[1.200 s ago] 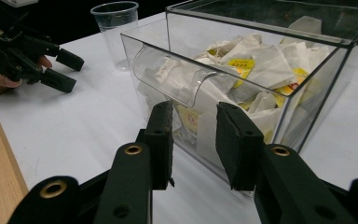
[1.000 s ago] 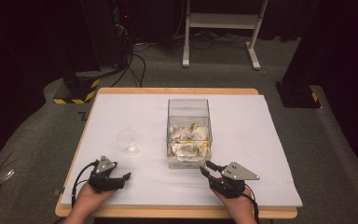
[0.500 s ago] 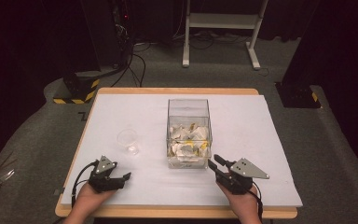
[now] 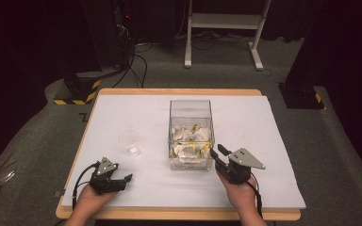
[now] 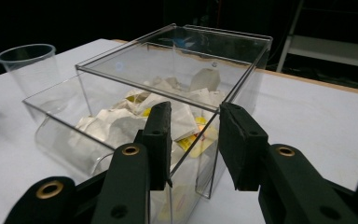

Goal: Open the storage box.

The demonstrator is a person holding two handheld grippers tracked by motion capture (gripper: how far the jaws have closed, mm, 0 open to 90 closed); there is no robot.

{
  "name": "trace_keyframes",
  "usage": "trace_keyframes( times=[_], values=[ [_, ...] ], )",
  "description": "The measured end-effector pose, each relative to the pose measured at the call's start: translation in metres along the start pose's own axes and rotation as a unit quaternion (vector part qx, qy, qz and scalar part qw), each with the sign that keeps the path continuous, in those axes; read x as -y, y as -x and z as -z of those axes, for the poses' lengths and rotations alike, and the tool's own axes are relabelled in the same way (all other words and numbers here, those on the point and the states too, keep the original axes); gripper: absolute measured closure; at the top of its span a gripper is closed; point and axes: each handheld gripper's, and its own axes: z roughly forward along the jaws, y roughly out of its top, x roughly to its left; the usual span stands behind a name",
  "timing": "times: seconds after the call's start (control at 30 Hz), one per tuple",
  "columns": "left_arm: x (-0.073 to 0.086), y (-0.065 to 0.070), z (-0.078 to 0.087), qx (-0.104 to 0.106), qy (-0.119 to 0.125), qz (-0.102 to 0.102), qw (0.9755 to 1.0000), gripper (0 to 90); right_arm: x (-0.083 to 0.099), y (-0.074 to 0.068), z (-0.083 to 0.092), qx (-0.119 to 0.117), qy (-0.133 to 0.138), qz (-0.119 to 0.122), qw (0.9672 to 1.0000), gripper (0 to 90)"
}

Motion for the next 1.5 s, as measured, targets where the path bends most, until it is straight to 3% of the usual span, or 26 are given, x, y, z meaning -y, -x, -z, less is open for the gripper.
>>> trace_keyframes(
  times=[0.17, 0.47, 0.97, 1.5],
  values=[
    [0.000, 0.000, 0.000, 0.001, 0.000, 0.000, 1.0000, 26.1, -0.001, -0.004, -0.014, 0.021, -0.014, -0.001, 0.9997, 64.1],
    [0.000, 0.000, 0.000, 0.000, 0.000, 0.000, 1.0000, 26.1, 0.005, -0.006, -0.025, 0.034, -0.030, -0.008, 0.9990, 61.3],
    [0.000, 0.000, 0.000, 0.001, 0.000, 0.000, 1.0000, 26.1, 0.009, -0.004, -0.028, 0.024, -0.038, -0.021, 0.9988, 63.9],
    [0.000, 0.000, 0.000, 0.000, 0.000, 0.000, 1.0000, 26.1, 0.015, -0.009, -0.012, 0.004, -0.041, -0.017, 0.9990, 66.0]
  ],
)
